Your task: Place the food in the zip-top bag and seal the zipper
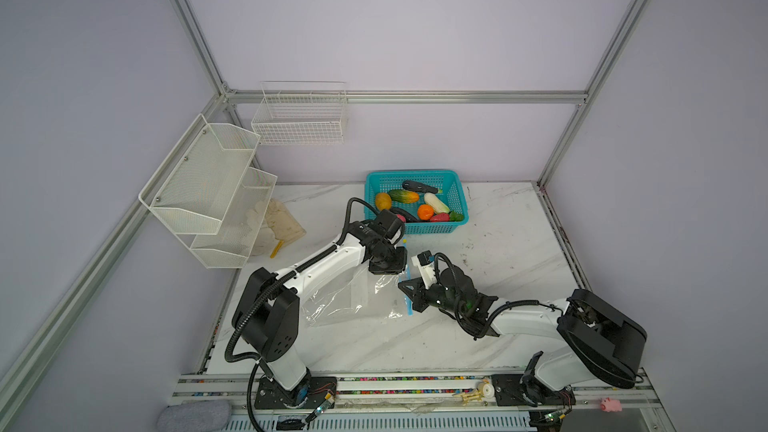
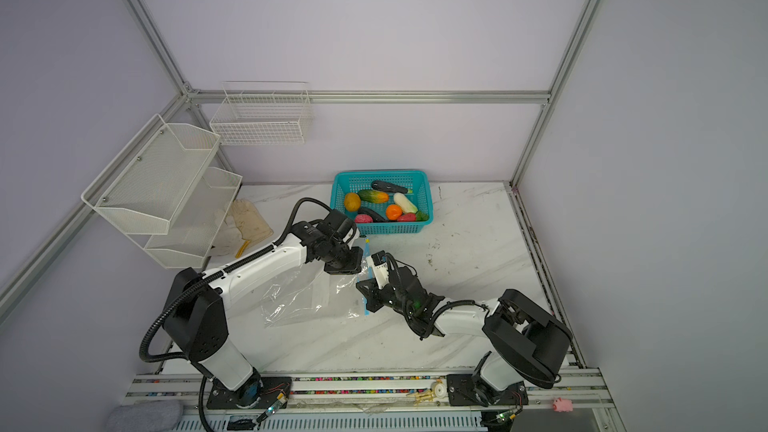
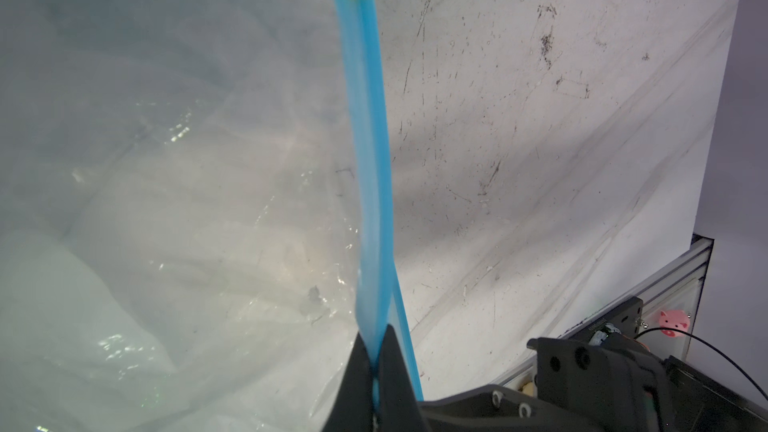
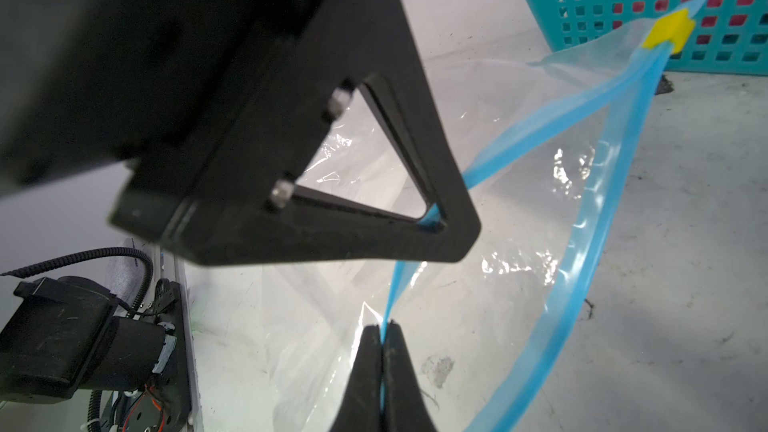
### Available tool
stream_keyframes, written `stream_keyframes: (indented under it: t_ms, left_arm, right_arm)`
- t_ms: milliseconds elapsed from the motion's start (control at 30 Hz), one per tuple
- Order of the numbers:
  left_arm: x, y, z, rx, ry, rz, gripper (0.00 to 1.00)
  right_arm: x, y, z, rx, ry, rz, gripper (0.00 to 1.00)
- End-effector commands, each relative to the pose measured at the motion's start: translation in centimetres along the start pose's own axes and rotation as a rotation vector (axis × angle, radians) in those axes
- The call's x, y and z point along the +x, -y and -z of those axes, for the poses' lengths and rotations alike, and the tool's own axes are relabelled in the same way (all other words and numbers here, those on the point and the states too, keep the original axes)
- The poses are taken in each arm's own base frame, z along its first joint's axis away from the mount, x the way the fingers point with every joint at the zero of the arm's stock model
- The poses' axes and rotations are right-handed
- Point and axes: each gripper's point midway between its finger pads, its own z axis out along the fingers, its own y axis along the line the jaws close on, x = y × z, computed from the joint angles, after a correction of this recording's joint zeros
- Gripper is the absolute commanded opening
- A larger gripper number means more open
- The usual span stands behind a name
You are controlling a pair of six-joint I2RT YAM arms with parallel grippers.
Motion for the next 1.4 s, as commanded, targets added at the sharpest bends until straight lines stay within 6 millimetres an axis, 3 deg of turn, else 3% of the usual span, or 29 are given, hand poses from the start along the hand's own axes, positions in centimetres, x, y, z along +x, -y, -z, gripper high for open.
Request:
stream_keyframes:
  t_ms: [0, 133, 267, 333, 533, 700, 833, 1133, 1367]
  left_arm:
    - [-1.4, 1.7, 2.5, 0.040, 0.067, -0.026, 0.00]
    - [-1.4, 1.5, 2.8, 0.031, 0.079, -0.014, 0.00]
    - [-1.5, 1.1, 3.1, 0.017, 0.093, 0.005, 0.00]
    - [-1.5, 0.9, 3.0, 0.010, 0.097, 0.015, 0.00]
    - [-1.6, 0.6, 2.9, 0.001, 0.101, 0.033, 0.00]
    - [-1.7, 0.7, 2.9, 0.005, 0.108, 0.039, 0.00]
    - [-1.8, 0.8, 3.1, 0.011, 0.113, 0.039, 0.00]
    - [-2.3, 1.0, 3.7, 0.023, 0.138, 0.038, 0.00]
    - [-2.6, 1.2, 4.3, 0.029, 0.157, 0.048, 0.00]
  right_arm:
    - [-1.7, -1.3, -0.2, -0.033, 0.037, 0.002, 0.00]
    - [-1.9, -1.3, -0.1, -0.020, 0.027, -0.008, 0.02]
    - [-2.6, -1.8, 0.4, -0.017, 0.017, -0.026, 0.29]
    - [-3.1, -2.0, 1.0, -0.010, 0.023, -0.039, 0.37]
    - [-4.9, -2.2, 3.6, 0.043, 0.058, -0.083, 0.45]
    - [-6.1, 0.6, 4.9, 0.193, 0.076, -0.089, 0.49]
    - [-6.0, 2.5, 4.0, 0.229, 0.024, -0.121, 0.50]
    - [-3.9, 5.3, 0.0, 0.230, -0.114, -0.125, 0.52]
    - [-2.9, 9.2, -2.3, 0.277, -0.173, -0.153, 0.52]
